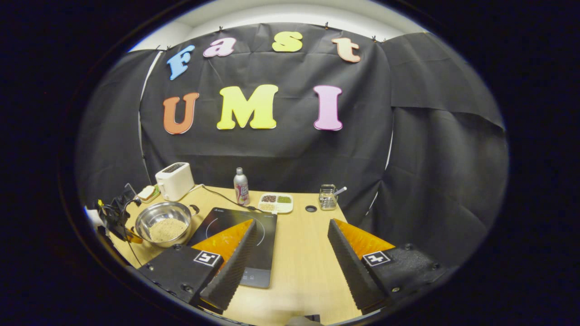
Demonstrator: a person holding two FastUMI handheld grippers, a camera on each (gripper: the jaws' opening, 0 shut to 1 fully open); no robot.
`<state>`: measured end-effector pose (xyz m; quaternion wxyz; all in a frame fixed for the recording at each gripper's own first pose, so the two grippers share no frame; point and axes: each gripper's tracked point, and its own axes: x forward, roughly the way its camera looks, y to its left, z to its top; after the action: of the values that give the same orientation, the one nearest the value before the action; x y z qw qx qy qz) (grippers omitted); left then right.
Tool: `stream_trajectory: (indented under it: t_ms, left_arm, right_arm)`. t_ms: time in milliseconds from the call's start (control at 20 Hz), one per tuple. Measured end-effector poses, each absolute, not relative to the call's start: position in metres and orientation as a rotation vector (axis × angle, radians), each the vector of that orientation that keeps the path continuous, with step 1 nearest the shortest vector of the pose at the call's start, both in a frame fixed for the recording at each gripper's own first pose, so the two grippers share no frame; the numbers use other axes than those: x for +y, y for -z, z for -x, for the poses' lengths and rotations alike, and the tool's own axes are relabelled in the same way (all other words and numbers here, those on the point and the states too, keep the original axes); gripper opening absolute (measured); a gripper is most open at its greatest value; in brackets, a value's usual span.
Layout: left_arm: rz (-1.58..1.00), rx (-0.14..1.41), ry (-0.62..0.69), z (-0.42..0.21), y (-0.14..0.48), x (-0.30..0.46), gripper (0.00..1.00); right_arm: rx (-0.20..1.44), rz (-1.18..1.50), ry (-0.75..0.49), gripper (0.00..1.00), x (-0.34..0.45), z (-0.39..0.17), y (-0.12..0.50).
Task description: First push the handle of the pot to place it horizontally, then grasp the pot with both hands and set it on the induction cooktop.
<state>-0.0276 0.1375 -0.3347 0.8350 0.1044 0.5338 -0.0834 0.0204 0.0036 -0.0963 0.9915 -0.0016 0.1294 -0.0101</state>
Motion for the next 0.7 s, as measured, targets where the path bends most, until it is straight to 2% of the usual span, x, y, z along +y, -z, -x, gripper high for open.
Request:
stream_trajectory:
  t_ms: [200, 300, 350, 400, 450, 500, 550, 600, 650, 700]
  left_arm:
    - [-0.212, 1.134, 0.160, 0.031, 0.332, 0.144, 0.00]
    - [-0.220, 1.138, 0.155, 0.030, 0.332, 0.151, 0.10]
    - [-0.228, 1.137, 0.153, 0.027, 0.334, 0.154, 0.00]
    - [-0.233, 1.135, 0.150, 0.024, 0.334, 0.157, 0.10]
    - [-0.236, 1.138, 0.150, 0.024, 0.335, 0.161, 0.00]
    - [-0.235, 1.136, 0.148, 0.023, 0.335, 0.163, 0.00]
    - [-0.232, 1.139, 0.143, 0.022, 0.335, 0.167, 0.09]
    - [-0.230, 1.136, 0.139, 0.020, 0.335, 0.170, 0.10]
    - [-0.229, 1.134, 0.134, 0.019, 0.334, 0.174, 0.00]
    - [-0.229, 1.135, 0.127, 0.017, 0.335, 0.177, 0.00]
  right_arm:
    - [0.260, -0.011, 0.028, 0.97, 0.000, -0.020, 0.095]
    - [0.264, -0.011, 0.029, 0.97, 0.000, -0.019, 0.098]
    - [0.265, -0.010, 0.027, 0.97, 0.001, -0.018, 0.098]
    - [0.266, -0.008, 0.028, 0.96, 0.002, -0.019, 0.098]
    - [0.269, -0.006, 0.026, 0.97, 0.003, -0.019, 0.099]
    - [0.272, -0.004, 0.024, 0.97, 0.005, -0.018, 0.101]
    - [0.274, -0.002, 0.023, 0.97, 0.005, -0.018, 0.100]
    - [0.273, 0.000, 0.022, 0.96, 0.006, -0.019, 0.100]
    - [0.273, 0.003, 0.022, 0.97, 0.006, -0.018, 0.099]
    - [0.273, 0.006, 0.021, 0.96, 0.006, -0.018, 0.100]
